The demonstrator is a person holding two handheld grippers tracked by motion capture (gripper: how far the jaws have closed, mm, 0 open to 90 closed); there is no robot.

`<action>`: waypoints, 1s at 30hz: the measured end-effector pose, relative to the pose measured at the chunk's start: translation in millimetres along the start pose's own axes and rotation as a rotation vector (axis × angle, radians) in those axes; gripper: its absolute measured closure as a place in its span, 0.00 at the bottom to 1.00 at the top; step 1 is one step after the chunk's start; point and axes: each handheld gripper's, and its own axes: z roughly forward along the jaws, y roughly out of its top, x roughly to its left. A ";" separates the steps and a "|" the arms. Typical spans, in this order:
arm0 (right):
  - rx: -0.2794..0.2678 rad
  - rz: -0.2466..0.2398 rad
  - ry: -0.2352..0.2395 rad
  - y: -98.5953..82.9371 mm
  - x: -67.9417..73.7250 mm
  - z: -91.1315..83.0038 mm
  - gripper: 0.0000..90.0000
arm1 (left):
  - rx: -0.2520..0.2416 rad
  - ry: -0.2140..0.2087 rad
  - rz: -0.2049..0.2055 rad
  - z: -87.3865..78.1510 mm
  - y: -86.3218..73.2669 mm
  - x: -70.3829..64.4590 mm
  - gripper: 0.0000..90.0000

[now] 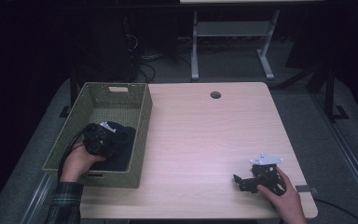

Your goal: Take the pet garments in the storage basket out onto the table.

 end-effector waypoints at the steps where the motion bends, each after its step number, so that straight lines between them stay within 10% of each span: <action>1: 0.000 -0.001 0.000 0.0 -0.1 0.0 0.00 | -0.003 -0.008 -0.011 -0.5 0.0 1.5 0.65; 10: 0.000 0.000 0.000 0.0 0.0 0.0 0.00 | -0.103 -0.074 -0.090 -16.0 1.7 10.1 0.69; 30: 0.000 0.000 0.001 0.0 -0.1 0.0 0.00 | -0.366 -0.044 -0.114 -63.6 2.5 12.7 0.70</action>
